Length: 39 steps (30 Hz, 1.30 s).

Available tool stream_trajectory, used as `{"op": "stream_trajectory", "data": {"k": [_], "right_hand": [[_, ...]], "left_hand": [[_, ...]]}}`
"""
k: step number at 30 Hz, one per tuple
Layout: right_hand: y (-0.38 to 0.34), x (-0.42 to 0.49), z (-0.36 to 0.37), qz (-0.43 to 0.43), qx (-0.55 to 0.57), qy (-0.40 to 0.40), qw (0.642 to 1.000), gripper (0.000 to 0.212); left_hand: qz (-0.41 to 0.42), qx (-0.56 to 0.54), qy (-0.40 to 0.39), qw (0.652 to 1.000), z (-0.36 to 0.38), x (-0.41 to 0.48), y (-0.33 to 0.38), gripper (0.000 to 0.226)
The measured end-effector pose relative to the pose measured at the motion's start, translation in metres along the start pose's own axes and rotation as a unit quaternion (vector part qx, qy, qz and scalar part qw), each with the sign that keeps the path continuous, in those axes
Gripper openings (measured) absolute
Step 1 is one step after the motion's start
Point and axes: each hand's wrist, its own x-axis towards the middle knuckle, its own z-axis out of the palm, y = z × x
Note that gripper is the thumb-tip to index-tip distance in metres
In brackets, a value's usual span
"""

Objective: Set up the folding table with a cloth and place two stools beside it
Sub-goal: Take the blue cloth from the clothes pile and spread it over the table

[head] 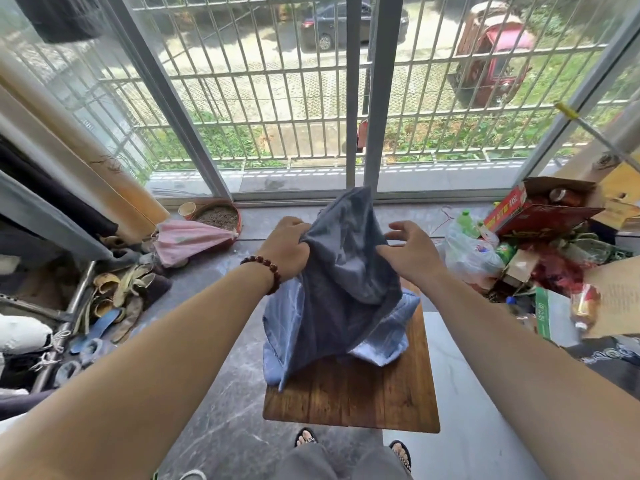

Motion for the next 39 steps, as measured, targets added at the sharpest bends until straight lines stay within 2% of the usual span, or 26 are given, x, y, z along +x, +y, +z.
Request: {"op": "stream_trajectory", "data": {"k": [3,7,8,10,13,14,16,19,21,24,27,29,30,31,32,33,34,35,36,37,38,39], "right_hand": [[-0.010,-0.007,0.014,-0.099,-0.020,-0.042,0.994,0.064],[-0.025,-0.015,0.028,-0.226,-0.122,-0.110,0.960,0.098],[-0.027,-0.015,0.030,-0.244,-0.151,-0.120,0.950,0.097],[-0.030,-0.012,0.033,-0.261,-0.209,-0.115,0.935,0.072],[-0.033,-0.013,0.035,-0.242,-0.239,-0.063,0.938,0.012],[-0.033,-0.014,0.036,-0.238,-0.231,-0.051,0.942,0.006],[-0.035,-0.015,0.036,-0.246,-0.197,-0.033,0.948,0.014],[-0.043,-0.015,0.035,-0.240,-0.102,-0.001,0.966,0.033],[-0.047,-0.015,0.028,-0.225,-0.035,0.041,0.973,0.036],[-0.046,-0.016,0.008,-0.221,0.010,0.121,0.968,0.040],[-0.036,-0.014,-0.011,-0.211,-0.006,0.162,0.964,0.039],[-0.026,-0.015,-0.020,-0.174,-0.001,0.122,0.977,0.030],[-0.022,-0.018,-0.025,-0.158,0.003,0.077,0.984,0.025],[-0.017,-0.020,-0.031,-0.153,-0.028,0.030,0.987,0.032],[-0.012,-0.023,-0.037,-0.157,-0.113,-0.021,0.981,0.048],[-0.005,-0.022,-0.043,-0.157,-0.237,-0.065,0.957,0.060],[0.002,-0.022,-0.047,-0.153,-0.356,-0.087,0.918,0.059],[0.008,-0.023,-0.051,-0.141,-0.433,-0.084,0.886,0.047],[0.011,-0.024,-0.055,-0.126,-0.464,-0.066,0.874,0.034],[0.015,-0.024,-0.058,-0.112,-0.458,-0.046,0.880,0.027],[0.020,-0.025,-0.061,-0.100,-0.441,-0.032,0.891,0.026],[0.024,-0.026,-0.064,-0.095,-0.424,-0.025,0.900,0.025]], "left_hand": [[0.000,0.002,-0.031,1.000,0.002,0.001,-0.002,0.030],[0.008,-0.060,-0.052,0.997,0.004,0.000,-0.004,0.034],[0.020,-0.089,-0.062,0.994,0.004,0.000,-0.004,0.036],[0.039,-0.118,-0.076,0.989,0.004,0.002,-0.005,0.039],[0.042,-0.128,-0.037,0.990,0.004,0.002,-0.010,0.027],[0.036,-0.139,-0.016,0.989,0.004,0.002,-0.012,0.025],[0.034,-0.135,0.012,0.990,0.005,0.002,-0.015,0.025],[0.054,-0.026,0.012,0.998,0.011,0.001,-0.021,0.016],[0.030,0.041,0.000,0.999,0.016,0.001,-0.028,0.013],[-0.032,-0.004,0.034,0.999,0.016,0.001,-0.033,0.006],[-0.028,-0.057,0.109,0.992,0.011,0.004,-0.021,0.018],[-0.007,-0.068,0.123,0.990,0.013,0.007,-0.009,0.015],[0.000,-0.073,0.124,0.990,0.016,0.007,-0.004,0.011],[0.009,-0.079,0.117,0.990,0.018,0.005,0.000,0.010],[0.023,-0.083,0.101,0.991,0.019,0.002,0.003,0.021],[0.038,-0.061,0.071,0.995,0.019,-0.002,0.007,0.036],[0.057,0.008,0.032,0.998,0.021,-0.005,0.009,0.049],[0.083,0.124,-0.011,0.989,0.024,-0.007,0.011,0.056],[0.104,0.249,-0.040,0.962,0.029,-0.009,0.014,0.052],[0.111,0.324,-0.041,0.939,0.033,-0.011,0.015,0.041],[0.101,0.350,-0.034,0.931,0.037,-0.013,0.016,0.037],[0.073,0.333,-0.023,0.940,0.040,-0.017,0.015,0.037]]}}
